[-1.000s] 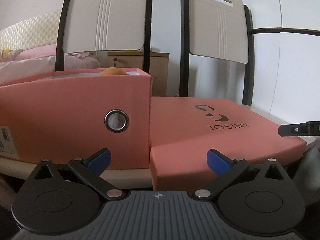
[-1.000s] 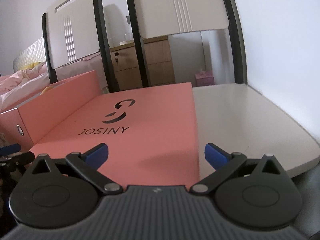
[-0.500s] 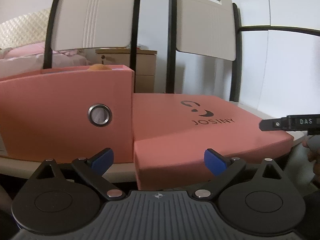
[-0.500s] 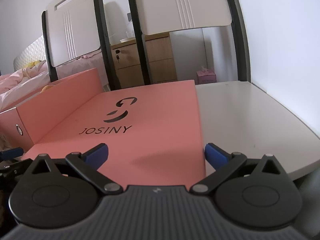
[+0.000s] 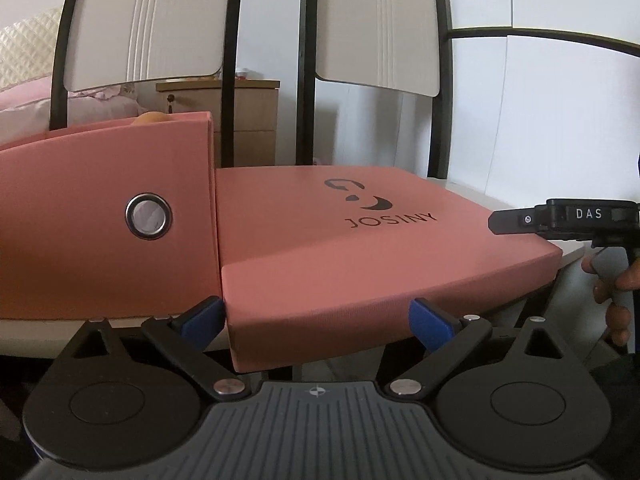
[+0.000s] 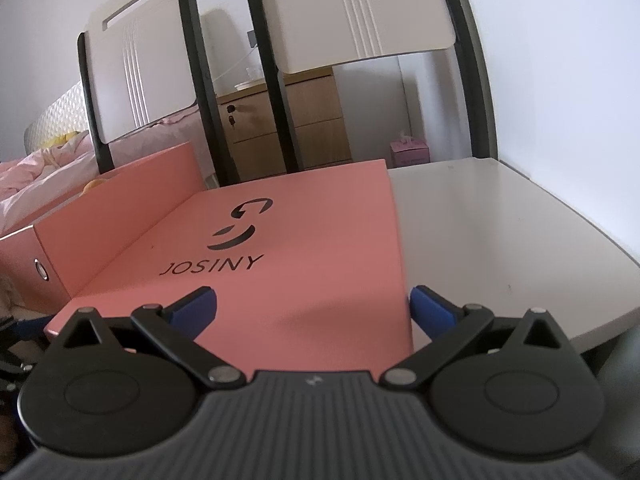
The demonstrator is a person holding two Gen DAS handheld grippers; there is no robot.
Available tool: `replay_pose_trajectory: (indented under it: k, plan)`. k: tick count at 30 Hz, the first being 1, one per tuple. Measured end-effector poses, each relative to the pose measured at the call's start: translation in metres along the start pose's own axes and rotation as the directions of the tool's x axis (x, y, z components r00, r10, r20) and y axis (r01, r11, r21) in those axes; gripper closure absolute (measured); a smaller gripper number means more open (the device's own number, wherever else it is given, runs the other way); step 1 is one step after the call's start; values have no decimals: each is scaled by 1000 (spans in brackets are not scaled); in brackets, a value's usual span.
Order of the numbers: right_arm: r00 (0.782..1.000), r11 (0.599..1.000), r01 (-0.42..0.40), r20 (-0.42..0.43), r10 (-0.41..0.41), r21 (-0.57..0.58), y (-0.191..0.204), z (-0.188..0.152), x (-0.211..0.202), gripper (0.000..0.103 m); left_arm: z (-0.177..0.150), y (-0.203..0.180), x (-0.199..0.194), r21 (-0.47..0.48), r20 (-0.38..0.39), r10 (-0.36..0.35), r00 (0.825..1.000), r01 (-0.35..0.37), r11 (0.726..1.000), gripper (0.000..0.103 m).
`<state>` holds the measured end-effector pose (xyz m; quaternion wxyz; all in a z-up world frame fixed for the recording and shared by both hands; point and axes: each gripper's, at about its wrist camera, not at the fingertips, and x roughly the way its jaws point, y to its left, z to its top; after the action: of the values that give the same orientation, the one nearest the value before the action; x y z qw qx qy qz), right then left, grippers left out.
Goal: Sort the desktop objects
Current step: 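Move both tools toward the pink JOSINY lid beside the box, then grasp the lid edges with the left tool while the right tool grasps the opposite edge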
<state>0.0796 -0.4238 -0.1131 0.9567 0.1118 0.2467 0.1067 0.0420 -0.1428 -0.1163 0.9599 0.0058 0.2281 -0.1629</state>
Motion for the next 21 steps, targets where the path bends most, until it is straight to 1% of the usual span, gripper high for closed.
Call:
replay_pose_trajectory:
  k: [7,15,17,19,21]
  plan:
    - [999,999,-34,16,34,20,-5,-6,-14,0,-2,3,-10,5,-11,-24,1000,24,1000,4]
    - [998,997,-66,23,65,35,-4,-19,-42,0,-7,-1,-22,24,-31,-28,999,29,999,4]
    - [998,997,-66,26,65,38,-2,-23,-48,0,-9,-2,-25,32,-33,-30,999,31,999,4]
    - [998,998,-56,26,56,28,3,-27,-54,0,-11,-4,-27,61,-34,-26,999,28,998,4]
    - [999,999,-46,22,46,12,8,-30,-59,0,-12,-2,-31,50,-34,-34,999,36,998,4]
